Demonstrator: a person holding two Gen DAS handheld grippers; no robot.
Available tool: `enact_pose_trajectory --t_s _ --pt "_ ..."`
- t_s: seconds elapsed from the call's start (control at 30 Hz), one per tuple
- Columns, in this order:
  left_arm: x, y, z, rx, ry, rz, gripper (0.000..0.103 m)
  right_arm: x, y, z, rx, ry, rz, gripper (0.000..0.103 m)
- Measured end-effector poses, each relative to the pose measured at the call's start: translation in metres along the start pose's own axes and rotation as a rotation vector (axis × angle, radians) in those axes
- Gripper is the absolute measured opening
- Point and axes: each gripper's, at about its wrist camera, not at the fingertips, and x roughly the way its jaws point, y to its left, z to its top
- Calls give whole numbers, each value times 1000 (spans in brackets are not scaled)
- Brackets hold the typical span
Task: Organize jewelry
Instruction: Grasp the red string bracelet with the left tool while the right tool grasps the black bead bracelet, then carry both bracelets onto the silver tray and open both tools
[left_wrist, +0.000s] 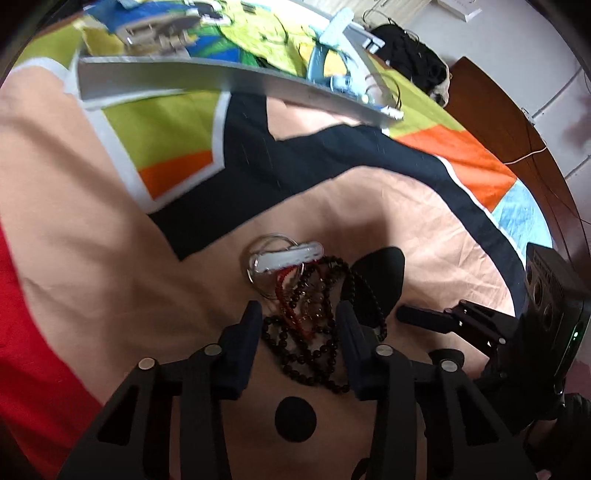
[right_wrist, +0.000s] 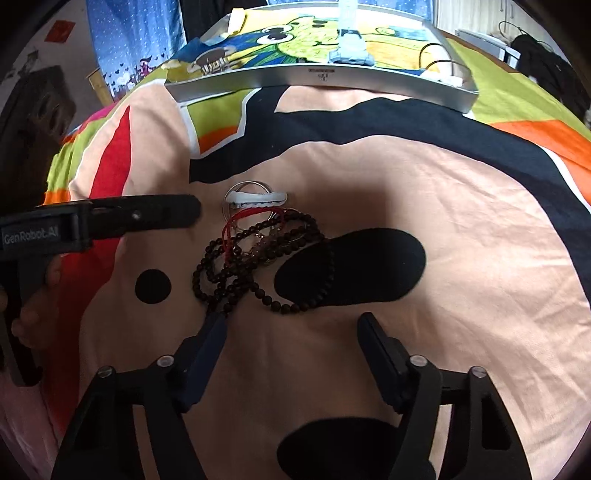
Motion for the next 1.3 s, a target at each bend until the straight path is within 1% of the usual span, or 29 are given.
enact_pose_trajectory --t_s 0.07,0.2,0.33,0.53,0.6,0.63,0.7,0.73,0.8,1.0,1.2,1.3 --pt "7 2 1 -3 20 -4 31 4 -3 2 12 6 6 61" --pt "17 7 6 -15 38 10 28 7 -7 5 20 6 7 56" --pt "23 12 8 -35 55 16 15 10 -7 8 19 -2 11 52" --pt "26 17 9 -51 70 1 5 14 -5 10 7 -4 8 45" --pt "25 18 9 -57 69 1 4 15 -4 10 -1 -3 8 37" --pt "24 19 9 -58 65 4 1 15 -4 10 -3 -1 9 35" --pt "23 18 10 -67 62 7 1 17 -3 10 -11 3 12 24" --pt "22 19 10 -73 60 9 1 17 -3 10 -14 3 11 22" --pt "21 20 9 -77 60 18 1 16 -4 11 -9 -2 13 9" --pt "12 17 5 -81 44 69 0 10 -11 12 27 -29 13 7" --pt "-12 11 -3 -100 14 75 0 -14 -17 16 68 -124 5 6" --pt "-31 2 -8 -97 -24 77 0 -29 -21 18 91 -172 17 6"
